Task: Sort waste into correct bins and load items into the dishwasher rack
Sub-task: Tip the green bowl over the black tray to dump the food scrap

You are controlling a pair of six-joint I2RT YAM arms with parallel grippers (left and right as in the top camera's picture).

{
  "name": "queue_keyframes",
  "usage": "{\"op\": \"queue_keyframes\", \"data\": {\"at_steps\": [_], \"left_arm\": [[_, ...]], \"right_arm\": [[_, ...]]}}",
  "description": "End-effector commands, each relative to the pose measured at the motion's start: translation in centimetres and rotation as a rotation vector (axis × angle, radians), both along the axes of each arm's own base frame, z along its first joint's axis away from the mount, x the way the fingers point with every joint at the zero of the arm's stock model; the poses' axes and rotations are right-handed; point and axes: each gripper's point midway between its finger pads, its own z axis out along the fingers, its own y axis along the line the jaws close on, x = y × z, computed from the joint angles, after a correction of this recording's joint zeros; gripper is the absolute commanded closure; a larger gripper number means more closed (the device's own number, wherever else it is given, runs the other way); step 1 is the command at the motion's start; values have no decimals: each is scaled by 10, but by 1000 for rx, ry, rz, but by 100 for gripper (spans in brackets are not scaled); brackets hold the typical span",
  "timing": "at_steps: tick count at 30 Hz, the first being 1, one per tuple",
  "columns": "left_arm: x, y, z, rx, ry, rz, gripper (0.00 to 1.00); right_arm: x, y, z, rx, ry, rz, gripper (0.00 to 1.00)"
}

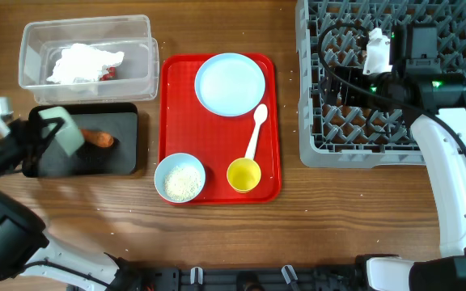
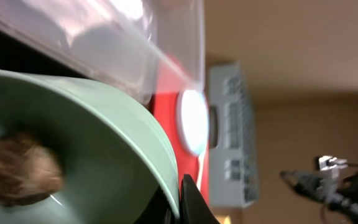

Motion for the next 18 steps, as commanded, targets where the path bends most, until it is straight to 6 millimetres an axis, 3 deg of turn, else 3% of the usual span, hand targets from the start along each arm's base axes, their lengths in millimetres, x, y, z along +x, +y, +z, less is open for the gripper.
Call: {"op": "queue_keyframes", "data": {"at_steps": [1,6,12,15,18], "left_arm": [[-4,20,35,-84,-219,91,96],[-9,38,55,-182,-282,166,96],[-10,38,56,-195,-278,171,96],[-4,29,60,-216,-264,146,96],[7,1,81,-172,-289,58,96]], "right_arm": [[4,0,4,7,-7,-9,0],[4,0,4,7,-5,-9,0],[3,0,4,7,-2,-10,0],[4,0,4,7,-4,-9,0],[4,0,4,18,-1,-27,0]]}}
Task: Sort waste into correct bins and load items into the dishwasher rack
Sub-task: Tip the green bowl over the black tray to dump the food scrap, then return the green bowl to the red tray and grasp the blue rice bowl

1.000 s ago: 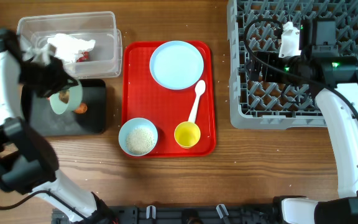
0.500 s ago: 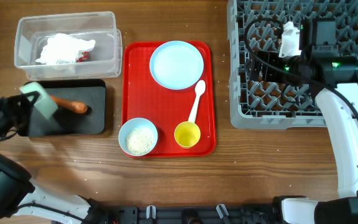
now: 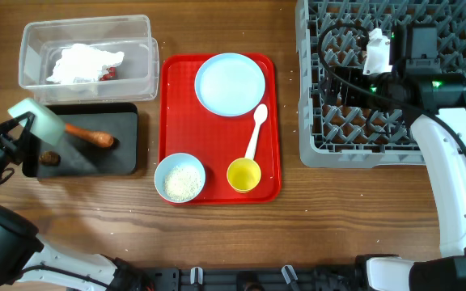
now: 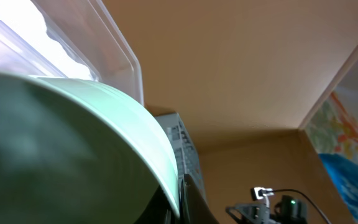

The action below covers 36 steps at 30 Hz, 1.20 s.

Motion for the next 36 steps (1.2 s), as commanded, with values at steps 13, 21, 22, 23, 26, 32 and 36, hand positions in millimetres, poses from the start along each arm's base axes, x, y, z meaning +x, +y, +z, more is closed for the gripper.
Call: {"op": "queue_keyframes", "data": {"at_steps": [13,21,22,23,26,32,36], "left_arm": [[52,-250,6,954,263,-461,96],[66,-320,-53,1467,295,-448,96],[65,-328,-60,1473,293,-470,96],[63,-334,-70,1482,301,-498,96],[52,-341,-98,1506,360,-579,95],[35,-339,-128,1534,455,-670,82],[36,-339,-128,1533,452,-668,56]], "right_arm": [[5,0,5,14,-9,-20,0],[5,0,5,12,-7,-17,1],[5,0,4,11,-6,-16,0],[4,0,4,11,-3,-17,0],[2,0,3,10,5,-15,0],[3,0,3,10,2,-15,0],[2,0,3,10,4,-15,0]]}}
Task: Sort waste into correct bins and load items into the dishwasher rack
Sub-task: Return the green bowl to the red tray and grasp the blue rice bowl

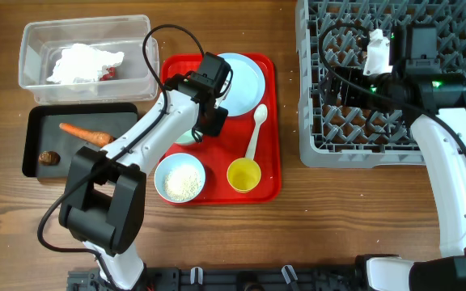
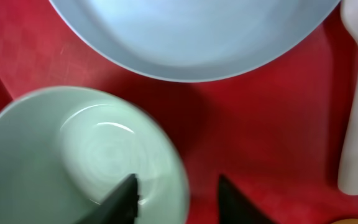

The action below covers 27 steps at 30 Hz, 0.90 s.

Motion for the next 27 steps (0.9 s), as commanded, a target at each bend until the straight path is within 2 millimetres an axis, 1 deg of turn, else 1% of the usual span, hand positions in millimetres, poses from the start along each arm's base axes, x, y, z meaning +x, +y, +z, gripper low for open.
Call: {"op": "queue_keyframes", "data": {"at_steps": [1,2,3,6,7,8,9,10,12,14,15,18,20,22,24,27], "left_arm": [[3,1,-1,14,-8,6,56],[3,1,2,11,-11,12,54],[5,3,10,1,-12,54,52],[2,10,45,-26,-3,162,49],[-3,10,66,-62,9,204,47],[-10,8,78,-102,26,230,43],[-17,7,84,-124,42,258,41],[-27,12,86,-122,69,321,41],[-46,18,82,-89,141,400,41],[-63,23,70,-49,201,435,41],[-75,23,58,-26,238,453,41],[-99,15,33,-11,310,449,41],[-112,13,21,6,339,459,40],[-120,10,7,19,339,476,42],[-123,9,-5,14,332,500,47],[-126,13,-28,6,317,539,52]], "right_arm": [[4,0,4,3,-8,-4,0],[4,0,4,3,-9,-3,0],[4,0,4,3,-9,-3,0],[4,0,4,3,-7,-3,0],[4,0,4,3,-9,-3,0],[5,0,4,3,-11,-4,0],[5,0,4,3,-12,-3,0],[5,0,4,3,-11,-4,0],[4,0,4,3,-10,-3,0],[5,0,4,3,-11,-3,0],[5,0,4,3,-13,-3,0],[5,0,5,3,-15,-3,0],[5,0,5,3,-14,-3,0],[5,0,5,3,-15,-3,0],[6,0,5,3,-16,-3,0],[6,0,5,3,-16,-3,0]]}}
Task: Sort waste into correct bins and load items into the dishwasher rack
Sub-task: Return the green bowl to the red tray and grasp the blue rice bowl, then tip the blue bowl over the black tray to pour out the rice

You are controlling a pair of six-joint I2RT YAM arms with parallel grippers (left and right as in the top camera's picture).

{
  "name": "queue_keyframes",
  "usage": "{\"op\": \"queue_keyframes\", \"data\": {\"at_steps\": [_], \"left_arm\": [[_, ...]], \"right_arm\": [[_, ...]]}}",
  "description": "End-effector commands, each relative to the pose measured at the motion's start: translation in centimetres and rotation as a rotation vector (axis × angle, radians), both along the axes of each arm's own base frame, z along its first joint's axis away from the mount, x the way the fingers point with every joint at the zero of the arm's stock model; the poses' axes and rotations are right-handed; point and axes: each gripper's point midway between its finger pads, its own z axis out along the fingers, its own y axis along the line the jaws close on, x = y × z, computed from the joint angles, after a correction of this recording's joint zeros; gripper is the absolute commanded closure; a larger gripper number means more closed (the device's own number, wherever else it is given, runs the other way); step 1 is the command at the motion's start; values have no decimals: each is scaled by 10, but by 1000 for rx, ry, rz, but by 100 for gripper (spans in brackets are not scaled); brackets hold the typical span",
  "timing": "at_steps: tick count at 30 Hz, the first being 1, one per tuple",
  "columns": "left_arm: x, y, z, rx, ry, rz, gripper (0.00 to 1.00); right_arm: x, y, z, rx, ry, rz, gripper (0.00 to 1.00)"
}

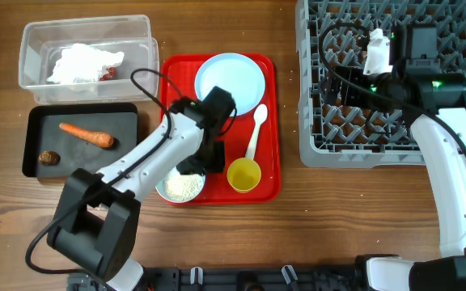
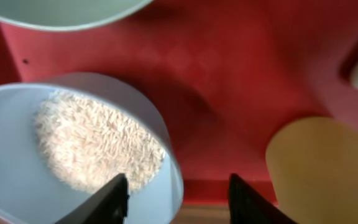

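My left gripper (image 2: 179,202) is open, one finger over the rice and the other outside the right rim of the light blue bowl of rice (image 2: 73,149). Overhead, that gripper (image 1: 203,162) hangs over the bowl (image 1: 178,187) on the red tray (image 1: 269,121). Only a sliver of the empty green bowl (image 2: 61,12) shows at the top of the left wrist view. A yellow cup (image 1: 243,174), a white spoon (image 1: 255,133) and a blue plate (image 1: 230,83) share the tray. My right gripper (image 1: 342,81) sits over the grey dish rack (image 1: 362,149); its jaws are hidden.
A black tray (image 1: 128,121) at the left holds a carrot (image 1: 87,134) and a brown lump (image 1: 48,158). Behind it a clear bin (image 1: 148,48) holds white crumpled paper (image 1: 86,61). My left arm crosses the tray's left half.
My left gripper, still open, has moved from over the empty green bowl toward the tray's front, and now straddles the rice bowl's right rim. The right arm has not moved.
My left gripper held the green bowl with a brown lump in it by the black tray. Then the bowl was tipped and the lump lay in that tray. Later the empty bowl stood on the red tray with the gripper open above it; now the gripper is at the rice bowl.
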Motion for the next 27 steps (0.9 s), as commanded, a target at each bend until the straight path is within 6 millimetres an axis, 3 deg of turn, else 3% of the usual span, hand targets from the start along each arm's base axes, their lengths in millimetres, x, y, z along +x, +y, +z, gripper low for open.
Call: {"op": "queue_keyframes", "data": {"at_steps": [1,3,8,12,13,14,19,27], "left_arm": [[-10,7,-25,15,13,73,53],[-9,7,-36,7,-11,72,57],[-4,4,-40,-10,-37,72,83],[-2,1,-35,-21,-35,73,86],[0,-1,-29,-24,-35,73,95],[3,-3,-23,-26,-38,72,96],[20,-6,7,-38,-58,79,96],[44,11,71,-109,-110,96,96]], "right_arm": [[5,0,4,3,-12,-3,0],[5,0,4,3,-13,-3,0],[5,0,5,3,-13,-3,0],[5,0,5,4,-12,-4,0],[5,0,5,4,-12,-5,0],[5,0,5,4,-14,-5,0],[5,0,5,4,-14,-4,0],[7,0,6,0,-24,-5,0]]}}
